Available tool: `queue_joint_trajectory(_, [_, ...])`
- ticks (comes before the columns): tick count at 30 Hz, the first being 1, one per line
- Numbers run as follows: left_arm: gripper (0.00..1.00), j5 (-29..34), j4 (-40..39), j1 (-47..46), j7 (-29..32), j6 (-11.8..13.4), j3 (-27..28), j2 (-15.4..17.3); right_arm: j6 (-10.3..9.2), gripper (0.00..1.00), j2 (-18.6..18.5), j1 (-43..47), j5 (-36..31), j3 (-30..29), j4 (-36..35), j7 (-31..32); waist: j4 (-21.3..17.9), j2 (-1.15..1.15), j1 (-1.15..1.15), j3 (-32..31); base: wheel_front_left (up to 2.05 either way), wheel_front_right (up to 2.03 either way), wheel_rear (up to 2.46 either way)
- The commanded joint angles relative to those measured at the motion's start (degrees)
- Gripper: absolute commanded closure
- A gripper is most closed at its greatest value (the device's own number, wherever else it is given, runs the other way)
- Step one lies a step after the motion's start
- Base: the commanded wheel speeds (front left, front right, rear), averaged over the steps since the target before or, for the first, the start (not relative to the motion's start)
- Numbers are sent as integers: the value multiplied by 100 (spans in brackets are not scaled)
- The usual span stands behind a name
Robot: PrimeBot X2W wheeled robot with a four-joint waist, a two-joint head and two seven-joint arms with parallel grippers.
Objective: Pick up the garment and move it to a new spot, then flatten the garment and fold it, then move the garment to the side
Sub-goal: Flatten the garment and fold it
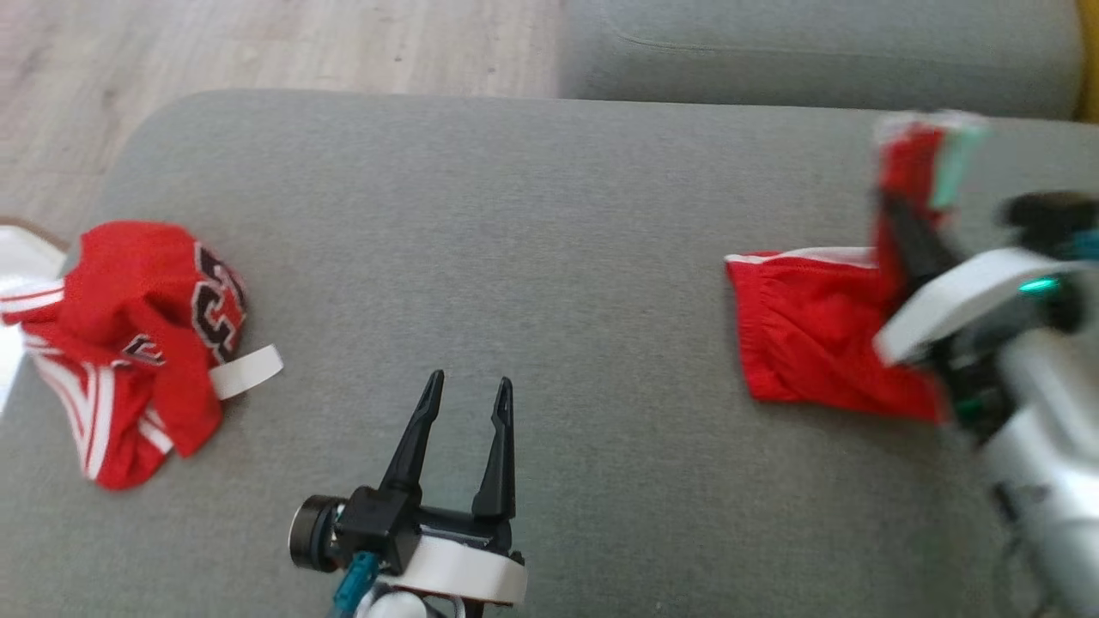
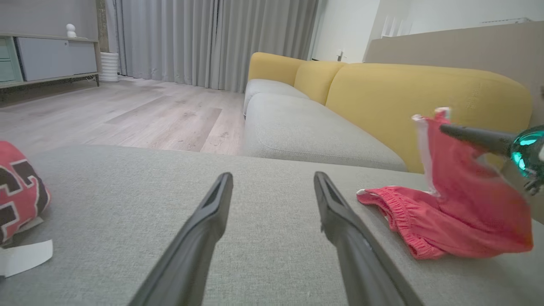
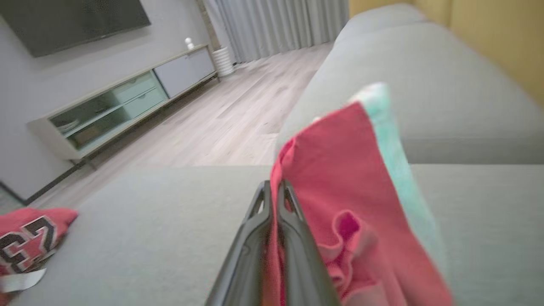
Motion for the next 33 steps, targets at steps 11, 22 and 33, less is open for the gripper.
queue_joint_trajectory(11, [0, -133, -194, 119, -53, 95, 276, 12, -4, 0, 547, 946, -518, -352, -832, -134, 168, 0, 0, -244, 0, 0, 0])
queue_joint_trajectory(22, [0, -72, -507, 731, -53, 161, 959, 88, -4, 0, 182, 2309, -1399, -1959, -1378, -990, -291, 0, 0, -631, 0, 0, 0])
queue_joint_trajectory(33, [0, 50, -726, 1564, -53, 1, 1494, 70, -4, 0, 909, 3486, -3001, -2130, -1987, -1200, -687, 0, 0, -924, 0, 0, 0])
